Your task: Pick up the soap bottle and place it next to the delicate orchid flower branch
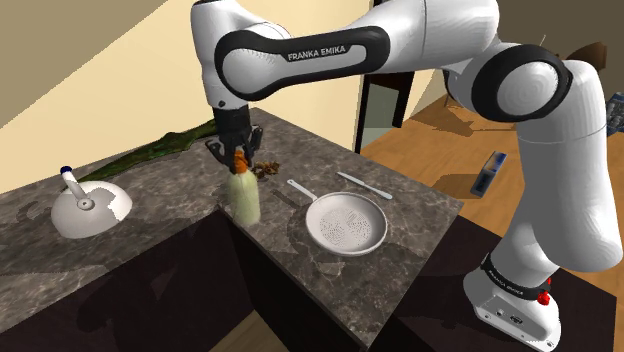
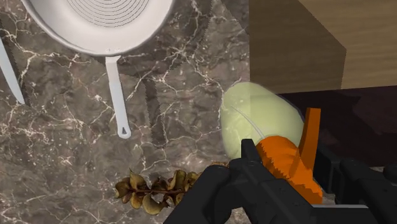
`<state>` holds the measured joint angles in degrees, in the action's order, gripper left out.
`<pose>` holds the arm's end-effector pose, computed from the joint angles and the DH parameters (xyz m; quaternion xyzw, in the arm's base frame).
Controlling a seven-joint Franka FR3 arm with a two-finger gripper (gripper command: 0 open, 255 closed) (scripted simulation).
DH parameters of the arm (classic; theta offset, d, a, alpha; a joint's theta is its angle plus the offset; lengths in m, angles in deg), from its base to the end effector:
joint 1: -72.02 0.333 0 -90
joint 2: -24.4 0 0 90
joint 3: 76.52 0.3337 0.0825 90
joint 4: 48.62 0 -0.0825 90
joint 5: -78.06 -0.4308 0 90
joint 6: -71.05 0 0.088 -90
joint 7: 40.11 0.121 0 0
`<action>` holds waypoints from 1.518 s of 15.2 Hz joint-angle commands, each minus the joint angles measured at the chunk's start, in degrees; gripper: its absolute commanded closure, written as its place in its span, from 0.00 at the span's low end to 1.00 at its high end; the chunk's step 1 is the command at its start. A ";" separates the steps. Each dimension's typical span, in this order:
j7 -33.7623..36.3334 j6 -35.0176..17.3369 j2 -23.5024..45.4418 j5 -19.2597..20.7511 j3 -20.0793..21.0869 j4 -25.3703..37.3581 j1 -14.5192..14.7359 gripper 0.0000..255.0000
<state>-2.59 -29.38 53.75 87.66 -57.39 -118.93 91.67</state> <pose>0.6367 0.4177 0.4875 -0.9998 -0.0029 -0.0169 0.0102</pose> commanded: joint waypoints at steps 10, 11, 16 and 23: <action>0.24 -4.65 -0.25 0.04 -0.08 -4.88 -0.50 1.00; 0.24 -4.65 -0.25 0.04 -0.08 -4.88 -0.50 1.00; 0.24 -4.65 -0.24 0.05 -0.08 -4.86 -0.50 0.00; -0.14 2.64 -0.26 -0.09 0.08 2.48 0.21 0.00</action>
<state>-2.61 -27.82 53.41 87.56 -57.31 -117.56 91.81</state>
